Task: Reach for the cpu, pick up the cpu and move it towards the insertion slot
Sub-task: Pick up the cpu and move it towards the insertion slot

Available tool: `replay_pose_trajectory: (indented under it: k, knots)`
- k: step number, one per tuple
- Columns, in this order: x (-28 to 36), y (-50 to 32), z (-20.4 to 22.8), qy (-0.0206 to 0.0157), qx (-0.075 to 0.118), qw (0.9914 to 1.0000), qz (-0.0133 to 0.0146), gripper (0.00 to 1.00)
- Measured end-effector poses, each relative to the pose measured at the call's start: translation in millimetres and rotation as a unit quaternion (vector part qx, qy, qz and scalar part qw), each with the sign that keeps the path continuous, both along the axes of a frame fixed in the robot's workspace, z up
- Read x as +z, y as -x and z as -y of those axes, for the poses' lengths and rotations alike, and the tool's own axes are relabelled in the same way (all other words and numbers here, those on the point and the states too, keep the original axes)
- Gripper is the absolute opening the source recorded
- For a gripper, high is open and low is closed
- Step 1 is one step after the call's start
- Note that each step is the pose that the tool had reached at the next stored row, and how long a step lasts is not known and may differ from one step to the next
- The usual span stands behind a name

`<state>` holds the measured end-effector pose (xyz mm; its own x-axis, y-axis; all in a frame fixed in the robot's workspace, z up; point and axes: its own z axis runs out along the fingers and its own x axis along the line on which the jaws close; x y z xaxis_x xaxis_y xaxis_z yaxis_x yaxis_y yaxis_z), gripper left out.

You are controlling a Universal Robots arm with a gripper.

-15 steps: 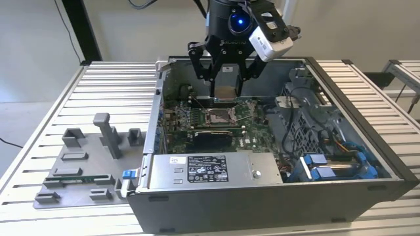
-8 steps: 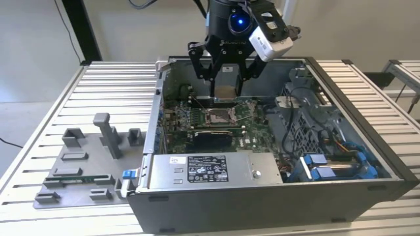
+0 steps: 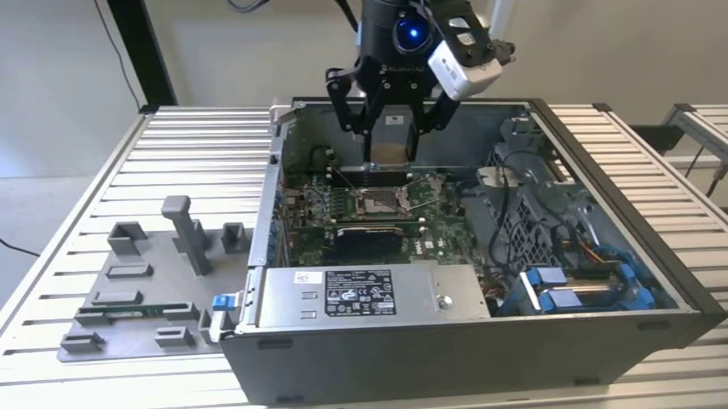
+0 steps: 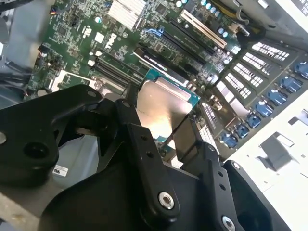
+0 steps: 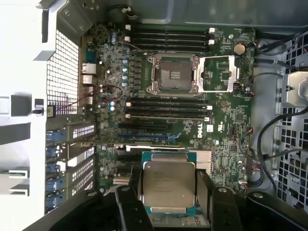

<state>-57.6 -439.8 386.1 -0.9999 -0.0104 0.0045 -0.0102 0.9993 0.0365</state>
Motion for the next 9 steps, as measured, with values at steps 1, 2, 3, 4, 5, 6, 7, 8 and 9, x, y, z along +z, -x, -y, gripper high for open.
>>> replay_pose_trajectory:
  k: [1,2,3,4,5,6,7,8,9]
  knots:
    - [-0.1,0.0,-1.3,0.0000,0.000,1.00000,0.0000,0.00]
    - [-0.2,0.0,-2.6,0.0000,0.000,1.00000,0.0000,0.00]
    - [-0.3,0.0,-4.0,0.0000,0.000,1.00000,0.0000,0.00]
    - [-0.4,0.0,-5.4,0.0000,-0.001,1.00000,0.0000,0.00]
    - [-0.6,0.0,-8.3,0.0000,-0.001,1.00000,0.0000,0.00]
    - [-0.7,0.0,-9.8,0.0000,-0.001,1.00000,0.0000,0.00]
    - [-0.8,0.0,-11.2,0.0000,-0.001,1.00000,0.0000,0.00]
    - [-0.9,0.0,-12.6,0.0000,-0.001,1.00000,0.0000,0.00]
    - [-1.1,0.0,-15.3,0.0000,-0.002,1.00000,0.0000,0.00]
